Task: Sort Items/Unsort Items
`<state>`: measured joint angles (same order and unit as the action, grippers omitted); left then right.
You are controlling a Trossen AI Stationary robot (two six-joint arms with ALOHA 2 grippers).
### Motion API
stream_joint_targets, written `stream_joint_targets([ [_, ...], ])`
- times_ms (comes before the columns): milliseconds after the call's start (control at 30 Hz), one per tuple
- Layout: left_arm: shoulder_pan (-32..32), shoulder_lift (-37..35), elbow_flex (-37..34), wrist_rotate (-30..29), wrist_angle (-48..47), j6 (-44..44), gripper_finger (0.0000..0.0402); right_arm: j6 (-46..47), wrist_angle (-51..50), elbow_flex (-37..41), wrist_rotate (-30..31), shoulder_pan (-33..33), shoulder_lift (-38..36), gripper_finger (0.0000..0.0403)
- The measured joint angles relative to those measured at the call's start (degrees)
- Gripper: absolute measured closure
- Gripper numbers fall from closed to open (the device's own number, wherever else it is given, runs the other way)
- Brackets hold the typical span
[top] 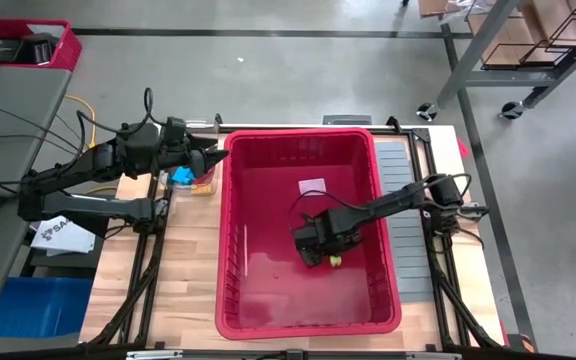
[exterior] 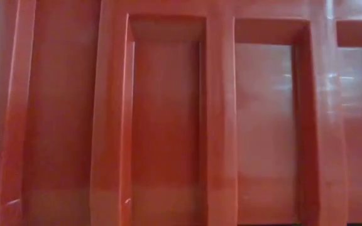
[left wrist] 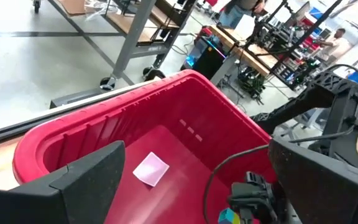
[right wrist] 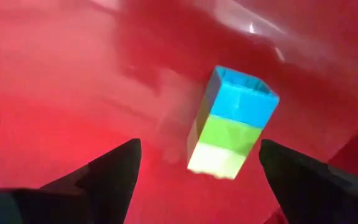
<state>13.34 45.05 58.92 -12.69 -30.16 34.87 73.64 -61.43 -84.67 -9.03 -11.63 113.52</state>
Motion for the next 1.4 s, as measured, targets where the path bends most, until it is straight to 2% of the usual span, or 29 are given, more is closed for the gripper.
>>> stream_joint_targets([
  [233, 0.00, 0.16, 0.00, 0.13, 0.03, 0.46, 0.0010, 2.38, 0.66, -0.07, -0.27, 0.04, 5.92, 0.0083],
  [333, 0.00, 0.10, 0.00, 0.12, 0.06, 0.46, 0.0010, 0.52, 3.24, -0.44, -2.06, 0.04, 7.56, 0.0086],
  [400, 0.00, 0.12, 0.00, 0.13, 0.02, 0.47, 0.0010, -0.54, 4.67, -0.56, -2.42, 0.03, 7.98, 0.0101],
  [467, 0.00, 0.12, 0.00, 0.13, 0.04, 0.46, 0.0010, -0.47, 4.95, -1.54, -0.81, -0.48, 8.05, 0.0136],
  [533, 0.00, 0.09, 0.00, 0.14, 0.05, 0.23, 0.0010, -0.62, 3.81, -3.48, 2.95, -1.11, 8.04, 0.0195],
  [600, 0.00, -0.01, 0.00, 0.25, 0.13, -1.01, 0.0010, -2.95, 0.93, -7.20, 6.27, -1.50, 8.15, 0.0271],
  [633, 0.00, -0.06, 0.00, 0.53, 0.42, -1.81, 0.0010, -4.57, -0.61, -9.30, 7.93, -1.46, 8.14, 0.0292],
  [800, 0.00, -1.39, 0.00, 2.43, 4.27, -3.99, 0.0010, -11.14, -9.75, -23.09, 18.11, -1.42, 8.11, 0.0288],
  [933, -0.02, -2.67, 0.00, 6.29, 12.74, -4.53, 0.0010, -13.76, -18.32, -38.98, 29.76, -0.96, 8.00, 0.0288],
  [1000, -0.06, -2.96, 0.00, 7.96, 16.49, -4.52, 0.0010, -16.15, -19.28, -47.97, 36.52, -0.56, 8.00, 0.0288],
  [1033, -0.05, -3.05, 0.02, 8.60, 17.89, -4.57, 0.0010, -17.77, -18.06, -50.73, 39.59, -0.27, 7.65, 0.0288],
  [1067, -0.06, -3.07, 0.02, 9.42, 18.73, -4.59, 0.0010, -20.02, -13.00, -49.46, 41.92, 0.09, 4.85, 0.0288],
  [1200, -0.88, -2.76, 0.02, 11.18, 20.12, -4.52, 0.0010, -28.38, 11.50, -38.25, 43.75, 1.76, -6.80, 0.0288],
  [1300, -2.35, -2.04, 0.00, 13.62, 20.97, -3.58, 0.0010, -36.53, 25.21, -34.49, 42.58, 2.83, -12.76, 0.0288],
  [1400, -4.04, -0.48, -0.02, 17.10, 24.63, -2.96, 0.0010, -42.00, 34.32, -33.48, 39.32, 3.84, -15.72, 0.0288],
])
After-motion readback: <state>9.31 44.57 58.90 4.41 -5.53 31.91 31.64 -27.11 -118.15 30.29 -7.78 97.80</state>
